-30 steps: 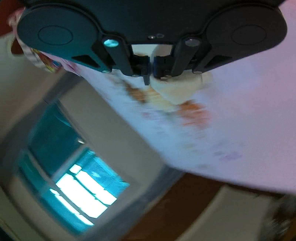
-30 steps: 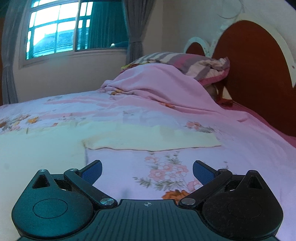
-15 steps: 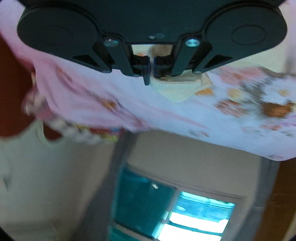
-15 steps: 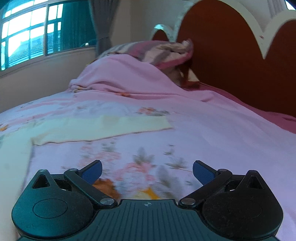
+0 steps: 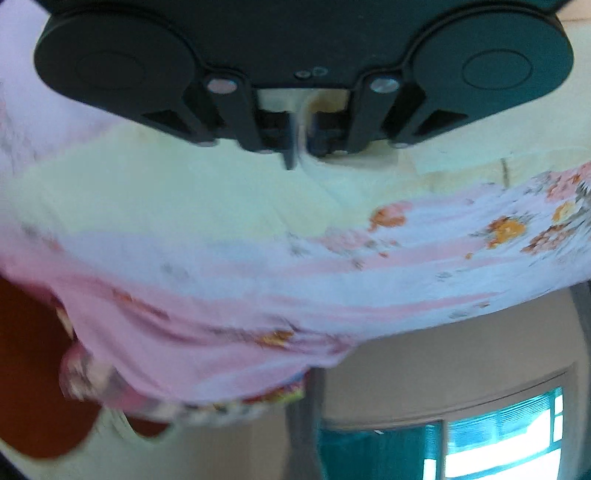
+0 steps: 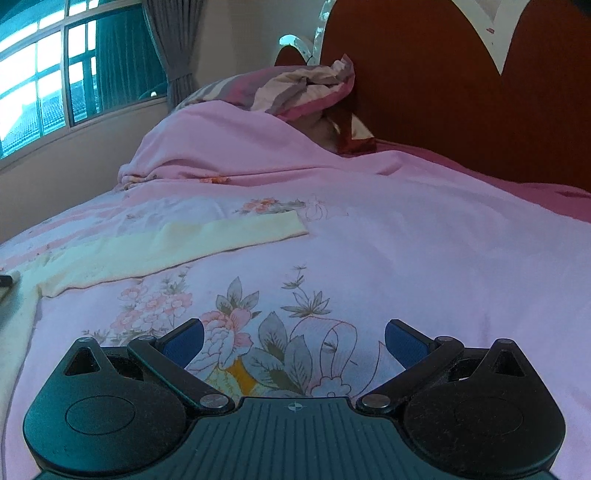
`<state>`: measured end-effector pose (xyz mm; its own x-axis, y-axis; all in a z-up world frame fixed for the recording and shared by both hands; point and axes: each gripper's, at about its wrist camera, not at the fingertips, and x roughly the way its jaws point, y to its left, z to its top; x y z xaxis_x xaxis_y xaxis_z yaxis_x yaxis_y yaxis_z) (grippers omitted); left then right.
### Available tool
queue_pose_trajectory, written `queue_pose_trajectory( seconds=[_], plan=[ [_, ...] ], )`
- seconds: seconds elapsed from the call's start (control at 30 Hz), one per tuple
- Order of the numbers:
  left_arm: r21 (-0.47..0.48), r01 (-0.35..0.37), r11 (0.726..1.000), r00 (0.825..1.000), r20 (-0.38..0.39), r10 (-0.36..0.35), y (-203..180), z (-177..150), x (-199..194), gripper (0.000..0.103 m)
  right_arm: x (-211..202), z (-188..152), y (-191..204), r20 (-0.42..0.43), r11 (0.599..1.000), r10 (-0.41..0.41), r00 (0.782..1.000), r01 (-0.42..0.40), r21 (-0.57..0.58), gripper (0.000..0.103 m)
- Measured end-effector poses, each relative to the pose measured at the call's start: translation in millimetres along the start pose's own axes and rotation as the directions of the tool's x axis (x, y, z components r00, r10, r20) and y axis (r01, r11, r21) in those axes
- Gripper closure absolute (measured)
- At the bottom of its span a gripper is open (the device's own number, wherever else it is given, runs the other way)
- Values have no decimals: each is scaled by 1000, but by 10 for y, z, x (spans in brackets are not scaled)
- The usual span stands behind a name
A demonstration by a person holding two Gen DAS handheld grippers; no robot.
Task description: Fold small clothes
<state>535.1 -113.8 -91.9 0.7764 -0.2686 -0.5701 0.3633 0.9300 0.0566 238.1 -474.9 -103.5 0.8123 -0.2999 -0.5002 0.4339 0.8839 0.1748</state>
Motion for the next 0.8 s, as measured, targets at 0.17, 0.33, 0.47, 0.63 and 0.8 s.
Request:
queue_pose_trajectory(
  seconds=[0.17,0.33,0.47,0.63,0.8],
  plan=[
    [353,-15,935,995,102,-23,-669,-98,-170,47,32,-16,-28,-5,1000,4,1000,-4,22,0],
    [305,77,949,989,95,-111,-742,-127,-255,45,37,-28,10,-4,1000,-3,1000,3,9,0],
    [123,16,992,992,125,-31,-260,-293,-568,45,55,-32,-30,-8,1000,4,1000,-3,28,0],
    [-10,-203,979,976,83,203,595,-741,-1087,46,69,-39,-28,-11,1000,7,1000,-7,28,0],
    [-185,-386,904,921,-12,390,1403,-1019,-1346,46,84,-40,37,-16,1000,-10,1000,10,-1,0]
  ],
)
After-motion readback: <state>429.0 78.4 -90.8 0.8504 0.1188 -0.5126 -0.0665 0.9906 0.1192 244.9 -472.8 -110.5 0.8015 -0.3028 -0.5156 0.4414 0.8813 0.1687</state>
